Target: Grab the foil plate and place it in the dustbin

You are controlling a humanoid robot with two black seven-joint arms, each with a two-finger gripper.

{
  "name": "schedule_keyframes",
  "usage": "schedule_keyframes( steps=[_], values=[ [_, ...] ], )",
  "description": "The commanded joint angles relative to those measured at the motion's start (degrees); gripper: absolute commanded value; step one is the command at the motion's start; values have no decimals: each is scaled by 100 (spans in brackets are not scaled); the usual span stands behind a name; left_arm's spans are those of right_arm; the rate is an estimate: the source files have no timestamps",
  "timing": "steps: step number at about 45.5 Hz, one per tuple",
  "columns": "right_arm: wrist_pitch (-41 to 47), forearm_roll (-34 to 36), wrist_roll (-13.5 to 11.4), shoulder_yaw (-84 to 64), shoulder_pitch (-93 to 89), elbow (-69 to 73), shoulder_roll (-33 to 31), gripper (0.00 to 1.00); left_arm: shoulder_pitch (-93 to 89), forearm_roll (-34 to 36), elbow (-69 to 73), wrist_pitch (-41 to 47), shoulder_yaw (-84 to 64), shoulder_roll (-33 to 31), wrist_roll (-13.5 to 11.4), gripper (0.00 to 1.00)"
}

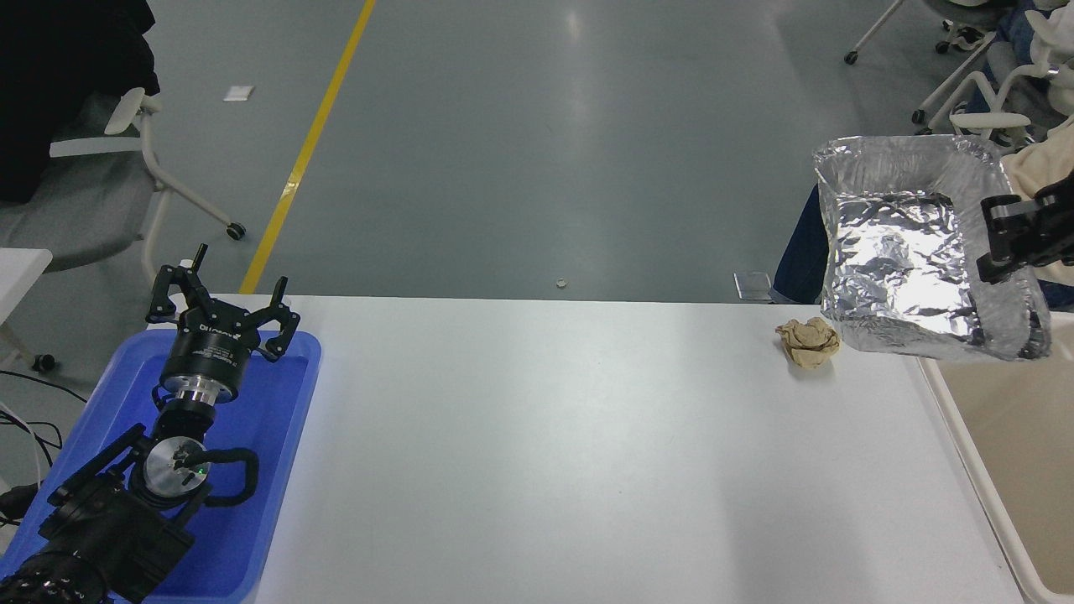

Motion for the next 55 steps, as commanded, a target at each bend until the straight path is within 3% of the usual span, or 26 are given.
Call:
schedule_keyframes(
  steps=[1,13,32,39,46,50,55],
  values=[
    [2,-8,-8,-706,68,-364,-482,0,1,-8,0,0,1,0,-3,100],
    [2,-96,-34,-909,-721,-1972,-1599,0,1,-8,0,0,1,0,-3,100],
    [2,18,-43,637,-3938,-3160,-1846,0,1,1,0,-9,1,0,-3,100],
    [-990,299,-43,1296,-5159,-3353,-1863,0,1,1,-9,-9,1,0,-3,100],
    [-2563,1520,-34,2359,-6786,-3538,-1863,0,1,1,0,0,1,0,-3,100],
    [-3284,1539,-34,3009,-7488,-3941,-1820,0,1,1,0,0,1,0,-3,100],
    [-3566,1539,-43,3484,-8271,-4530,-1565,0,1,1,0,0,1,0,-3,100]
  ],
)
